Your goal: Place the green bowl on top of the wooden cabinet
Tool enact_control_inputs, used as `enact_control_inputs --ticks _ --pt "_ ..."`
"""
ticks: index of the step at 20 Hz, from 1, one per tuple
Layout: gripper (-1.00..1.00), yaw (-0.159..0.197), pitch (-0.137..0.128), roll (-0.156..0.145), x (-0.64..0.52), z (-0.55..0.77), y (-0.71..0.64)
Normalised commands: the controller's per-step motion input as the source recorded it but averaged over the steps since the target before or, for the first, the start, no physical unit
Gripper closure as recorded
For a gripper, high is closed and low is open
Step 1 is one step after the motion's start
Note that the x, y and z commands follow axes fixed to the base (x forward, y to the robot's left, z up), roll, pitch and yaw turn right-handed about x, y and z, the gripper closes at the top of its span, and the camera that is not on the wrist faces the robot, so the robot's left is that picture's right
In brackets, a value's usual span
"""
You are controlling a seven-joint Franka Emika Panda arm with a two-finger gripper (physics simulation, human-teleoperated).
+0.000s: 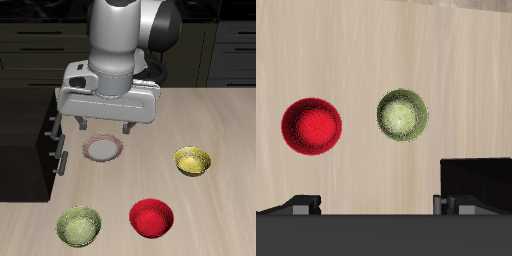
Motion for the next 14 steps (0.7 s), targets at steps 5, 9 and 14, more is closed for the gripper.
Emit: enact_control_inputs --ticks 5,9,14 --pt "-1.0 -0.008 -0.02 -0.002 0.2 0.04 0.02" --pt "-1.0 0.009 -0.008 -0.017 0.12 0.03 -0.02" --pt "-1.0 -0.005 0.007 -0.007 0.15 -0.05 -0.02"
